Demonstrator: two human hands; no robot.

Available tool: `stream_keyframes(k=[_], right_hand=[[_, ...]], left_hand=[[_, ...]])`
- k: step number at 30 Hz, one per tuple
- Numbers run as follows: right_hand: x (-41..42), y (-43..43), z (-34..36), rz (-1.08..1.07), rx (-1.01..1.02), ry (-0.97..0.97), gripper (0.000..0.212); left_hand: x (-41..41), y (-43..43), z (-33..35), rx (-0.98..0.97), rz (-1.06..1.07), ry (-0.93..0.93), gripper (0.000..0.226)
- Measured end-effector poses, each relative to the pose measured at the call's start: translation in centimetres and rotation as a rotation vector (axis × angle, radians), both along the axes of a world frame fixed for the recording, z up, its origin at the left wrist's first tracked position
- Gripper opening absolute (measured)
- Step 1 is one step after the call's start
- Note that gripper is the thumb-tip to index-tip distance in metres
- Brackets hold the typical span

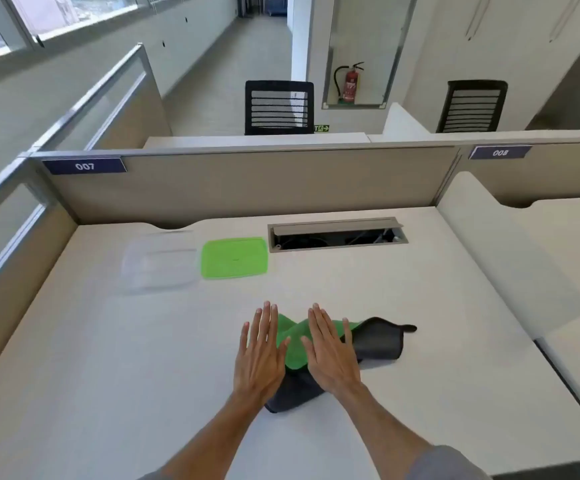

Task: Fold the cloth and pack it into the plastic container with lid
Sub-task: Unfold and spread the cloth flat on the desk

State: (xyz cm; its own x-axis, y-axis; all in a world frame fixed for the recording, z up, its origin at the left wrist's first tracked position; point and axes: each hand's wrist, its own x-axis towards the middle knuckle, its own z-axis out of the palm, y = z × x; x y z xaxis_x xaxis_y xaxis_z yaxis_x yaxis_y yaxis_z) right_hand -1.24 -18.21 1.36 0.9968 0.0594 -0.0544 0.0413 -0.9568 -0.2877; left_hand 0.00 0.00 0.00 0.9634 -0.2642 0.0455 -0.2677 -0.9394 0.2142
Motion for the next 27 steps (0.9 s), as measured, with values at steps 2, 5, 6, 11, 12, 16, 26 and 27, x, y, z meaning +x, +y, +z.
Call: stream_keyframes(k=[2, 5, 6, 11, 12, 16, 26, 27], right_hand=[[-0.6, -1.2, -0.1, 0.004, -0.033, 0.045, 0.065], [-1.1, -3.0, -1.0, -0.008, -0.013, 0.03, 0.065], [-1.0, -3.5, -1.0, 0.001, -0.022, 0.039, 0.064], [-0.8, -7.0, -1.0, -0.027, -0.055, 0.06, 0.061], [-0.8, -7.7, -0.9, -0.044, -0.071, 0.051, 0.06], [-0.3, -10.6, -0.4, -0.104, -0.144, 0.074, 0.058], [2.0, -14.2, 0.4, -0.153, -0.213, 0.147, 0.049], [2.1, -14.3, 0.3, -0.162, -0.211, 0.156, 0.045]], left_hand=[[-0.5, 0.0, -0.2, -0.008, -0.023, 0.02, 0.073], [-1.1, 0.0, -1.6, -0.025, -0.143, -0.011, 0.074], [-1.2, 0.0, -1.7, -0.001, -0.185, -0.003, 0.074], [-1.4, -0.8, -2.3, 0.064, -0.302, 0.06, 0.077], [-1.5, -1.0, -2.2, 0.069, -0.313, 0.054, 0.076], [-1.2, -1.6, -1.9, 0.103, -0.295, 0.034, 0.07], [-0.5, -1.9, -1.9, -0.018, -0.254, -0.051, 0.045], [-0.3, -1.9, -1.6, -0.052, -0.236, -0.042, 0.048]])
